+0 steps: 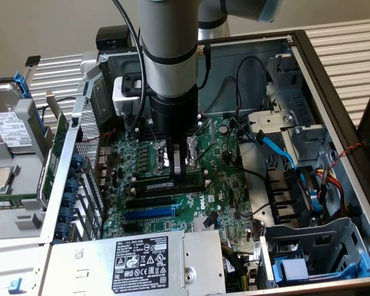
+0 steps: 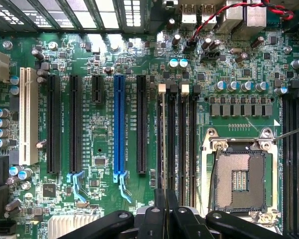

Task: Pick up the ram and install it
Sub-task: 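Insert the ram into the slot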

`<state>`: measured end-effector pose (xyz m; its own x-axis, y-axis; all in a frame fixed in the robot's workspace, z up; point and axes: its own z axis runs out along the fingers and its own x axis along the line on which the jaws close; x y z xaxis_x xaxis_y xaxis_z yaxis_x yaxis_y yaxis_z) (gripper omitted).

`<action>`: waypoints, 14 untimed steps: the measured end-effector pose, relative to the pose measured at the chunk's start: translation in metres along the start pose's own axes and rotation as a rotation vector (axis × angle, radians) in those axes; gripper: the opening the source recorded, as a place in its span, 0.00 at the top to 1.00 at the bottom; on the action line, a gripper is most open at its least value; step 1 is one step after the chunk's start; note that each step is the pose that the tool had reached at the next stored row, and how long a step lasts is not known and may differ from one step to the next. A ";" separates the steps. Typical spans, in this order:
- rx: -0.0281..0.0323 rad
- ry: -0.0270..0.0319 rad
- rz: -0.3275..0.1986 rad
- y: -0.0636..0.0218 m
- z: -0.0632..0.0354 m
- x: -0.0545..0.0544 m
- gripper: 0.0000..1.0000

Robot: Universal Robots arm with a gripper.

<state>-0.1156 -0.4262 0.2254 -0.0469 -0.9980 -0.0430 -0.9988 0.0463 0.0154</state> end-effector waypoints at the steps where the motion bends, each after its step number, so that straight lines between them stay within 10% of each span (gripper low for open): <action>1: 0.0000 0.0000 0.000 0.0000 0.0000 0.000 0.88; 14: 0.0000 -0.0001 0.000 0.0000 0.0000 0.000 0.80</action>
<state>-0.1156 -0.4262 0.2254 -0.0469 -0.9980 -0.0431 -0.9988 0.0462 0.0154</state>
